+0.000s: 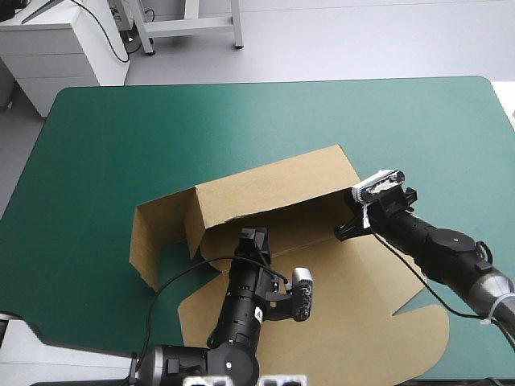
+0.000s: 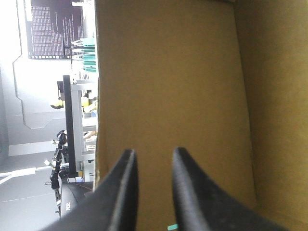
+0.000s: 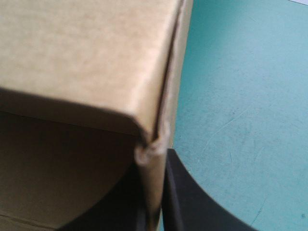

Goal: Fold the box

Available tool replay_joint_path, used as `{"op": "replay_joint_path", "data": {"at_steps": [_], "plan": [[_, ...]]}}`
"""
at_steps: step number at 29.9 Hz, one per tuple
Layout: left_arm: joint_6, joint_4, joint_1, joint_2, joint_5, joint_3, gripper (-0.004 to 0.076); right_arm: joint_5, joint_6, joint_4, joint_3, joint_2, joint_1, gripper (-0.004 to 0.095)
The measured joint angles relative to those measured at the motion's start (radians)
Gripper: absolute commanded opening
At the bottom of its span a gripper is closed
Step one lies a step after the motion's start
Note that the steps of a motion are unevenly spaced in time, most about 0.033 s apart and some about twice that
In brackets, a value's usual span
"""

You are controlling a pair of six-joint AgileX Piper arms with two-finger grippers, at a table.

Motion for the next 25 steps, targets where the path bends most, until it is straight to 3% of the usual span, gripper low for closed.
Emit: {"op": "replay_joint_path", "data": {"at_steps": [11, 17, 25], "plan": [[0.001, -0.077, -0.030, -0.002, 0.002, -0.002, -0.0008, -0.001, 0.001, 0.000, 0.000, 0.000, 0.000, -0.0005], [0.009, -0.230, -0.020, -0.060, -0.002, -0.079, -0.0008, -0.002, 0.004, 0.000, 0.000, 0.000, 0.000, -0.0005], [0.155, -0.465, 0.216, -0.260, -0.128, -0.191, -0.0008, -0.005, 0.005, 0.000, 0.000, 0.000, 0.000, -0.0005]]}}
